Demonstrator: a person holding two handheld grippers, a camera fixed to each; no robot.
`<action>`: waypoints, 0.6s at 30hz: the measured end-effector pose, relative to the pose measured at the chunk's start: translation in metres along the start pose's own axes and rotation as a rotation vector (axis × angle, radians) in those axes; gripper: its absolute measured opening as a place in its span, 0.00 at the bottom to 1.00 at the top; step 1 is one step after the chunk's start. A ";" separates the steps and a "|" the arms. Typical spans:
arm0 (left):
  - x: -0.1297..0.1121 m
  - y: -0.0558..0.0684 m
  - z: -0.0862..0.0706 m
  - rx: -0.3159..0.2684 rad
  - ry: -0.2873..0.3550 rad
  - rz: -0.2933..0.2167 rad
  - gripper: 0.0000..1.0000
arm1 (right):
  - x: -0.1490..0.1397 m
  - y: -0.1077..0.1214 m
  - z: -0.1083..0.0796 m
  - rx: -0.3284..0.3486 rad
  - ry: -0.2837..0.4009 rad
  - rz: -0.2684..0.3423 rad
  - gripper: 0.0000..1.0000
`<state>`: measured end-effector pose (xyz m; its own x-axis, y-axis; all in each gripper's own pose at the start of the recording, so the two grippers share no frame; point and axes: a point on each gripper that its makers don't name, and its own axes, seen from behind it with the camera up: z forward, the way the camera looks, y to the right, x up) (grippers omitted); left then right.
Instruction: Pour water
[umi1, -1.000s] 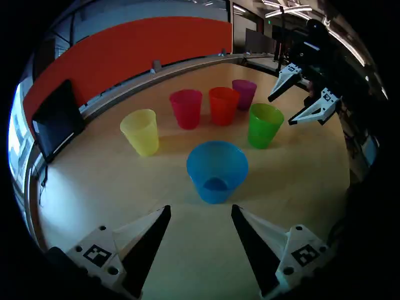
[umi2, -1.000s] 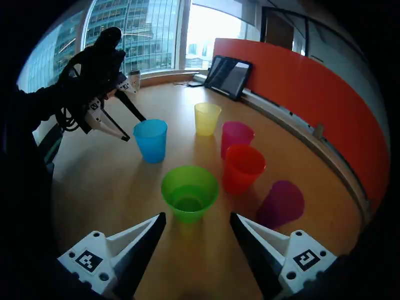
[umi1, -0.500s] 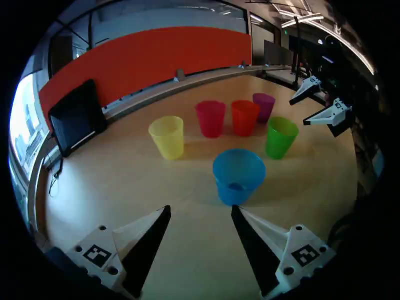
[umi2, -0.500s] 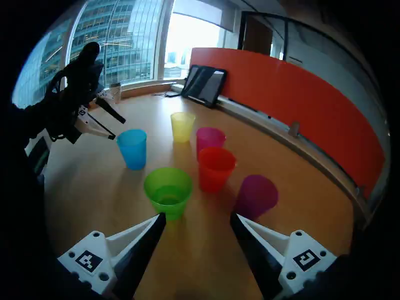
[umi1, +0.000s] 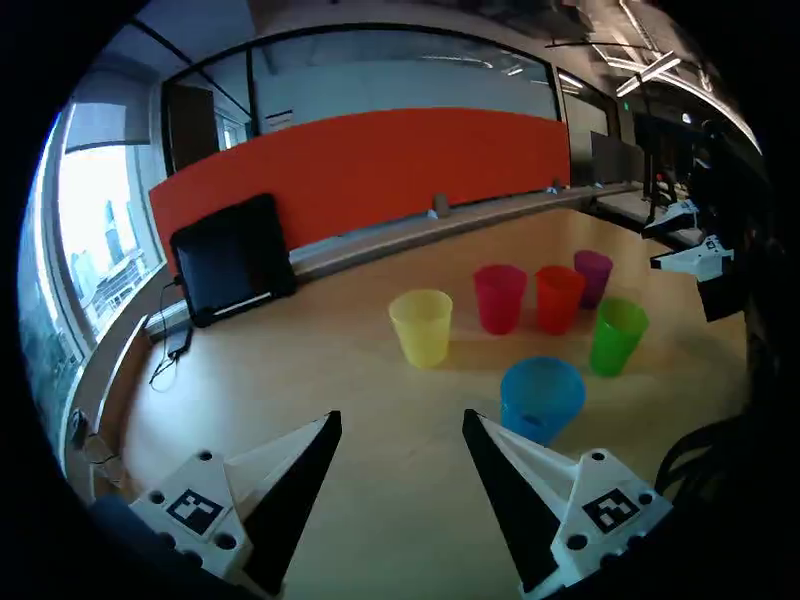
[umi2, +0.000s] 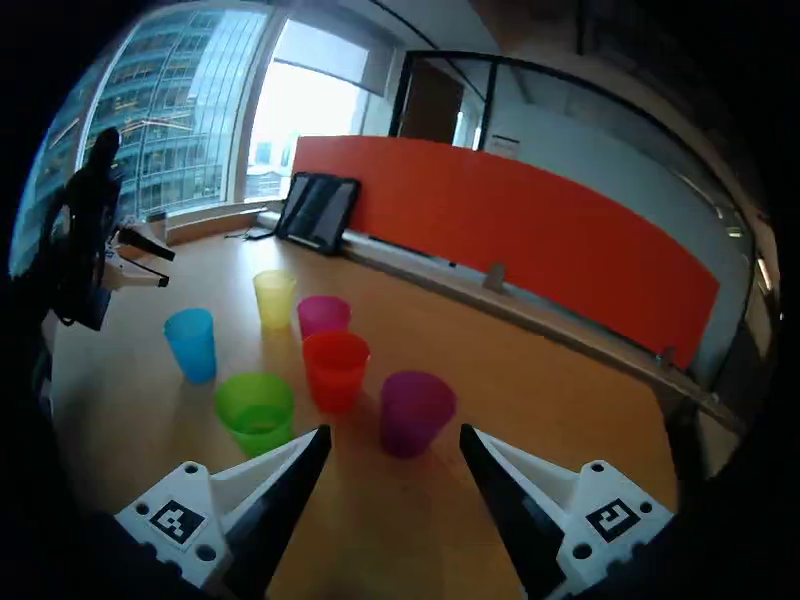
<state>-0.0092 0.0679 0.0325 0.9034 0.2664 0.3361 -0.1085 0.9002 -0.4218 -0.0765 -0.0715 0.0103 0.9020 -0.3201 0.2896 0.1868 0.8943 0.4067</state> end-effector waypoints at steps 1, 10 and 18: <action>0.002 -0.002 -0.001 0.011 0.014 -0.011 0.90 | 0.003 0.003 -0.001 -0.020 0.019 0.010 1.00; 0.019 -0.019 -0.012 0.118 0.151 -0.096 0.89 | 0.023 0.031 -0.015 -0.183 0.152 0.100 1.00; 0.038 -0.034 -0.031 0.221 0.295 -0.166 0.89 | 0.041 0.047 -0.032 -0.297 0.265 0.165 1.00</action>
<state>0.0421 0.0364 0.0336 0.9929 0.0293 0.1149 -0.0082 0.9836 -0.1800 -0.0181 -0.0324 0.0141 0.9908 -0.1082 0.0819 0.1003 0.9904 0.0947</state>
